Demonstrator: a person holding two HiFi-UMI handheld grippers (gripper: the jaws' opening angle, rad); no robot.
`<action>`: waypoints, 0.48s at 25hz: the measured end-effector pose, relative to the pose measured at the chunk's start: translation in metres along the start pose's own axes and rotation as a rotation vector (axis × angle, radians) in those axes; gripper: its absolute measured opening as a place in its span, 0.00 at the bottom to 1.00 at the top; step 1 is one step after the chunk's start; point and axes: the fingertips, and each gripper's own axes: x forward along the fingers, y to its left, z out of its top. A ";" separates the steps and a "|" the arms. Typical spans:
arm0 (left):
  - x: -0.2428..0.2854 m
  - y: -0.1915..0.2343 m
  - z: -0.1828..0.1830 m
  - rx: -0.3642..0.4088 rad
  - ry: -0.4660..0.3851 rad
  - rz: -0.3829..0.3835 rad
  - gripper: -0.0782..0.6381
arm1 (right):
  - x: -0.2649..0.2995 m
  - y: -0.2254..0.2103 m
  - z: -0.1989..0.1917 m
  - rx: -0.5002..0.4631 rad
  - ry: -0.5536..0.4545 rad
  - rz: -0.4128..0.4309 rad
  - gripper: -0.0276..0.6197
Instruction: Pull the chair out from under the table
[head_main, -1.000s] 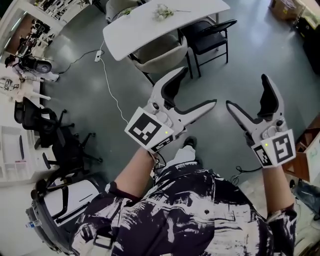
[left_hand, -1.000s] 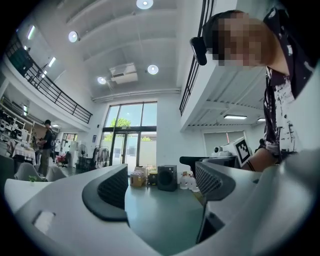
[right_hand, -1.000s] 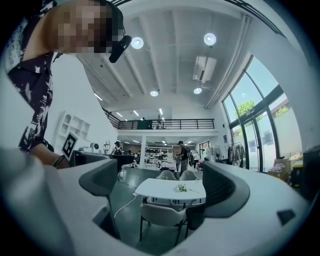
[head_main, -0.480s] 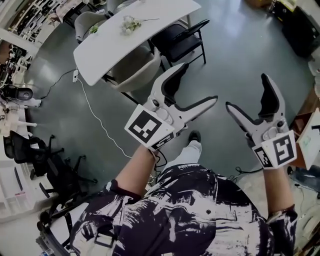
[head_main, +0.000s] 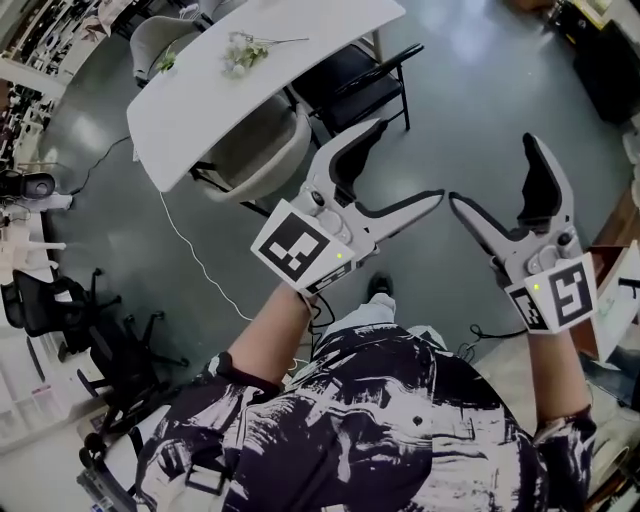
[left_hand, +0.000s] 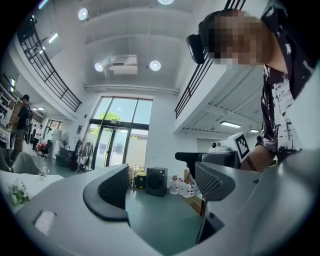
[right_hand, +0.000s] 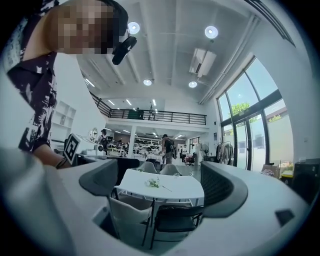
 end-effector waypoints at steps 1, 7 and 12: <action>0.006 0.006 -0.001 0.003 0.008 -0.002 0.69 | 0.008 -0.006 0.000 -0.002 -0.004 0.007 0.81; 0.034 0.033 0.001 0.004 0.020 0.025 0.69 | 0.041 -0.041 0.003 -0.014 -0.001 0.067 0.81; 0.054 0.058 -0.002 0.028 0.014 0.100 0.69 | 0.073 -0.070 0.002 -0.040 -0.028 0.151 0.81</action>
